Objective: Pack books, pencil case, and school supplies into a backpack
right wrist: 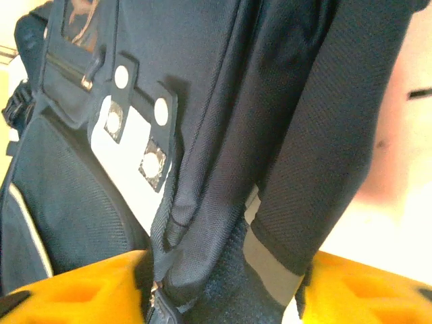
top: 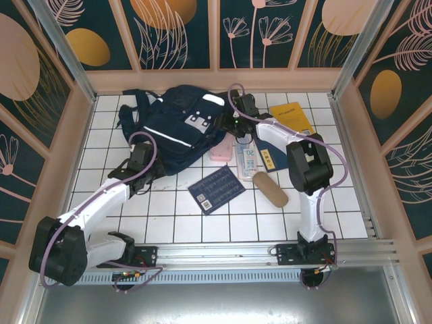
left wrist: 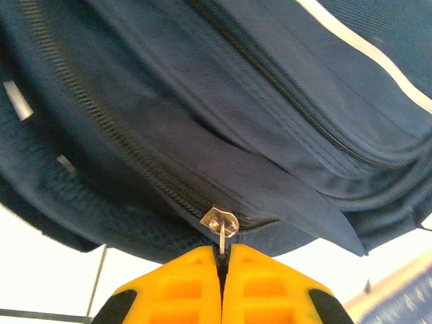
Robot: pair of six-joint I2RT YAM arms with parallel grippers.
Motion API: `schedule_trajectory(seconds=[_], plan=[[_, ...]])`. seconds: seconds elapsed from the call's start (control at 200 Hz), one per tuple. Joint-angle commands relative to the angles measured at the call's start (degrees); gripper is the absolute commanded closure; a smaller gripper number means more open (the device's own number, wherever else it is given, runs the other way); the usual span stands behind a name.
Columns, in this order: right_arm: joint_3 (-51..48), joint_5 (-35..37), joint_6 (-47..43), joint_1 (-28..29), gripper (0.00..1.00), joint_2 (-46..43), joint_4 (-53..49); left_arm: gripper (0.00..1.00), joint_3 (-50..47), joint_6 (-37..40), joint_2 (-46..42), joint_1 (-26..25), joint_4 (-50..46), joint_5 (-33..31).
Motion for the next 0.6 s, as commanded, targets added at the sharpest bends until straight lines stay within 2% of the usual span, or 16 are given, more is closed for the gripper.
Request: schedule_trajectory(seconds=[0.0,0.255,0.33,0.455,0.595], plan=[[-1.44,4.89,0.84,0.39,0.32,-5.69,0.15,1.0,2.79,1.57,0.98,-4.45,4.14,5.78],[-13.43,5.22,9.08,4.13,0.31,-14.11,1.05,1.0,4.22,-1.16,3.43,-9.0,6.79,10.54],[-17.09,4.62,11.84,7.16,0.32,-15.7,1.88,1.0,4.08,-1.7,3.38,-9.9,7.02,10.71],[-22.58,1.33,16.69,9.96,0.35,-16.49,6.17,1.0,3.54,-1.88,2.97,-10.36,7.16,11.06],[-24.46,-1.42,20.41,12.33,0.37,-14.67,11.4,1.0,1.86,-0.73,2.01,-10.36,6.36,10.4]])
